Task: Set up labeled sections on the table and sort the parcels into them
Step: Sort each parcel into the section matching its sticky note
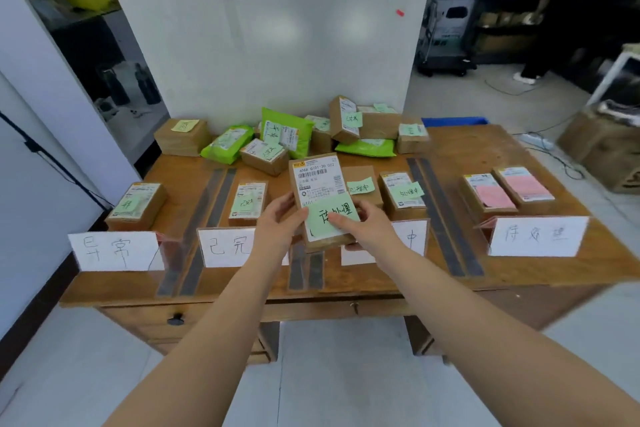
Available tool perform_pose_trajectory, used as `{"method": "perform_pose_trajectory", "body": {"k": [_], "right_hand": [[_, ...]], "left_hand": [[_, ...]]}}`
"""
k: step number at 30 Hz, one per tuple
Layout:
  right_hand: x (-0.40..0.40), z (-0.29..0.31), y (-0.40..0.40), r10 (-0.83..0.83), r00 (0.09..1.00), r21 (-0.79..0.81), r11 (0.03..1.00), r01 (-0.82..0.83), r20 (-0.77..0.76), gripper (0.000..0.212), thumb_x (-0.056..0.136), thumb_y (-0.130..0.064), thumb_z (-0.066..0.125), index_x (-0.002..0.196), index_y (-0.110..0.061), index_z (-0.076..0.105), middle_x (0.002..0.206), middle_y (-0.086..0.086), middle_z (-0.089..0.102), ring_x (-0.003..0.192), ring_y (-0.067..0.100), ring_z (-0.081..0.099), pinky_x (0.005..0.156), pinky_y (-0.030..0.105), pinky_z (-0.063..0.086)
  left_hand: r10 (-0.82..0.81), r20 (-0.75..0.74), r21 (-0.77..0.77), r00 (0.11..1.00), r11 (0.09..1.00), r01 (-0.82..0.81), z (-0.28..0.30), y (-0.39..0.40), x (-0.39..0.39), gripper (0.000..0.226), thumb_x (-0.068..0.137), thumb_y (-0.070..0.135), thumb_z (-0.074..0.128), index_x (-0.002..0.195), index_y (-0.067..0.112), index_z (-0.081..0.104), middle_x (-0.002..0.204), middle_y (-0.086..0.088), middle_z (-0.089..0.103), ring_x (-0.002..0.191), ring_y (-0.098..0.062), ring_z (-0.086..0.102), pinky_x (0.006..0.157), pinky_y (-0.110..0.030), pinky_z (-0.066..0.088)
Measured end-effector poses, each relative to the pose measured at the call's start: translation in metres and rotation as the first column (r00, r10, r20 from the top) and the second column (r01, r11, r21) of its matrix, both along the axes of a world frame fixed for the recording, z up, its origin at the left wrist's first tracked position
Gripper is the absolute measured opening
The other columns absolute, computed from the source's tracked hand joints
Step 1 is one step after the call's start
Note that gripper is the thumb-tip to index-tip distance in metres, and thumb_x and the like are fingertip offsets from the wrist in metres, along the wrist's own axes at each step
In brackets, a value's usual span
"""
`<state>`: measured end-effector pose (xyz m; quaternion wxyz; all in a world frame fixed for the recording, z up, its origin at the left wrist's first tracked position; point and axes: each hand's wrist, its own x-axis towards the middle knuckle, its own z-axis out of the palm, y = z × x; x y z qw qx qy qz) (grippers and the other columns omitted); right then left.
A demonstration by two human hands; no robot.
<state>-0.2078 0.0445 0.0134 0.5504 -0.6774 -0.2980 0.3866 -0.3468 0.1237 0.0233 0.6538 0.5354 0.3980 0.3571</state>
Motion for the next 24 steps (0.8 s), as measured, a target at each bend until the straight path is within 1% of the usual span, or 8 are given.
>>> {"method": "perform_pose_trajectory", "body": {"k": [2,6,9,12,15,19,21,24], "right_hand": [[0.016,0.001,-0.015,-0.031,0.999,-0.001,1.000,0.032,0.029,0.046,0.075,-0.037,0.075,0.113,-0.027,0.051,0.103,-0.009,0.061,0.087,0.005,0.062,0.055,0.023,0.055],[0.054,0.005,-0.047,-0.107,0.991,0.006,0.994,0.107,0.086,0.046,0.076,-0.039,0.074,0.114,-0.025,0.052,0.101,-0.011,0.062,0.087,0.006,0.062,0.053,0.021,0.052],[0.085,0.009,-0.076,-0.147,0.978,0.028,0.989,0.144,0.147,0.040,0.077,-0.040,0.072,0.111,-0.028,0.056,0.096,-0.015,0.063,0.080,0.001,0.062,0.049,0.015,0.049],[0.120,0.010,-0.106,-0.176,0.974,0.049,0.984,0.170,0.141,0.028,0.078,-0.039,0.072,0.104,-0.034,0.060,0.097,-0.012,0.068,0.077,-0.004,0.063,0.054,0.013,0.049],[0.161,0.012,-0.138,-0.211,0.966,0.060,0.977,0.204,0.152,0.035,0.079,-0.036,0.071,0.111,-0.026,0.064,0.101,-0.008,0.069,0.082,-0.003,0.064,0.059,0.011,0.050],[0.224,0.020,-0.183,-0.243,0.952,0.068,0.970,0.234,0.188,0.035,0.078,-0.035,0.072,0.111,-0.026,0.065,0.095,-0.016,0.068,0.084,-0.004,0.063,0.068,0.013,0.052],[0.255,0.021,-0.204,-0.270,0.950,0.071,0.962,0.262,0.158,0.036,0.078,-0.033,0.073,0.112,-0.025,0.064,0.099,-0.011,0.069,0.088,0.002,0.066,0.075,0.021,0.055],[0.297,0.020,-0.231,-0.292,0.944,0.079,0.956,0.283,0.155,0.034,0.079,-0.031,0.073,0.111,-0.024,0.064,0.096,-0.011,0.069,0.086,0.004,0.067,0.071,0.020,0.056]], "left_hand": [[-0.025,-0.009,-0.006,1.000,1.000,0.025,0.001,-0.007,0.019,0.035,0.086,0.012,0.062,0.119,0.019,0.052,0.124,-0.005,0.061,0.106,-0.022,0.062,0.072,-0.033,0.056],[-0.105,0.008,0.026,0.994,0.994,0.105,0.003,-0.029,0.063,0.033,0.086,0.015,0.063,0.116,0.023,0.053,0.120,-0.002,0.062,0.095,-0.014,0.065,0.060,-0.023,0.055],[-0.162,0.054,0.005,0.985,0.987,0.161,0.005,-0.049,0.098,0.031,0.086,0.014,0.063,0.115,0.023,0.054,0.119,0.000,0.063,0.087,-0.006,0.066,0.055,-0.018,0.054],[-0.207,0.058,0.000,0.977,0.978,0.207,0.008,-0.072,0.138,0.034,0.086,0.014,0.064,0.118,0.021,0.055,0.119,0.000,0.063,0.093,-0.012,0.067,0.061,-0.024,0.056],[-0.243,0.052,0.020,0.969,0.970,0.243,0.013,-0.102,0.184,0.034,0.086,0.013,0.063,0.118,0.022,0.055,0.121,0.001,0.062,0.100,-0.019,0.066,0.067,-0.028,0.057],[-0.264,0.037,0.042,0.964,0.964,0.263,0.019,-0.144,0.251,0.039,0.085,0.014,0.064,0.122,0.023,0.055,0.124,0.003,0.060,0.106,-0.018,0.063,0.076,-0.030,0.056],[-0.281,0.031,0.064,0.959,0.958,0.279,0.021,-0.163,0.284,0.040,0.085,0.014,0.064,0.123,0.023,0.054,0.123,0.004,0.060,0.106,-0.016,0.062,0.074,-0.027,0.056],[-0.317,0.018,0.079,0.948,0.946,0.315,0.022,-0.189,0.328,0.041,0.086,0.014,0.063,0.125,0.024,0.052,0.119,0.008,0.060,0.099,-0.010,0.064,0.066,-0.021,0.056]]}}
